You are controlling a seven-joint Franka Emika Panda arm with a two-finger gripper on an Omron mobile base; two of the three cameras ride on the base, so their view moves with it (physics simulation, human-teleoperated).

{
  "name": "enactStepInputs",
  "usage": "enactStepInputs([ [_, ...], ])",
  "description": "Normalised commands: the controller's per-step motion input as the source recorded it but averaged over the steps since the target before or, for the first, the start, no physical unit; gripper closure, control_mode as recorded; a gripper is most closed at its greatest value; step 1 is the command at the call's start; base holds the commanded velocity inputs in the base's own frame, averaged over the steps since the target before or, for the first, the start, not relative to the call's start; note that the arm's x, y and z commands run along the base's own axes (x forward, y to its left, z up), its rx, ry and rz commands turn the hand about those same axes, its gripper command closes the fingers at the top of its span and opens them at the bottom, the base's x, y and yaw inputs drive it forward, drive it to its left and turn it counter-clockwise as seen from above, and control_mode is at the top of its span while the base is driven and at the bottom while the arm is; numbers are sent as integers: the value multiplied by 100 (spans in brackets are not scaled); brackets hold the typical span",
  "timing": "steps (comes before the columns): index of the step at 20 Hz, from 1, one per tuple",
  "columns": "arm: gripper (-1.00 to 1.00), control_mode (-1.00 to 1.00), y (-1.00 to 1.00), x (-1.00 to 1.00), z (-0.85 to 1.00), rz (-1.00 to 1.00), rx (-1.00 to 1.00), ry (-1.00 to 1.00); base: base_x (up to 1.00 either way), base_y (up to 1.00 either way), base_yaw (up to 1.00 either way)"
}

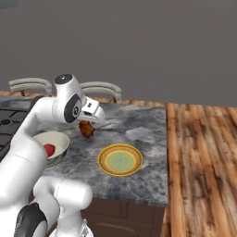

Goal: Place the chicken drumstick on the plate and place the onion on the same plate.

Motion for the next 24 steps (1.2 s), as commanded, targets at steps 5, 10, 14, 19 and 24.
enactStepInputs([
  [5, 100, -100, -54, 16, -3, 0, 4, 15, 0, 0, 0],
  [10, 100, -100, -60, 1, -8, 0, 8, 21, 0, 0, 0],
  [14, 100, -100, -49, 0, -12, 0, 6, 20, 0, 0, 0],
  [19, 100, -100, -37, 0, -39, 0, 0, 11, 0, 0, 0],
  [24, 100, -100, -30, 5, -51, 0, 0, 5, 0, 0, 0],
])
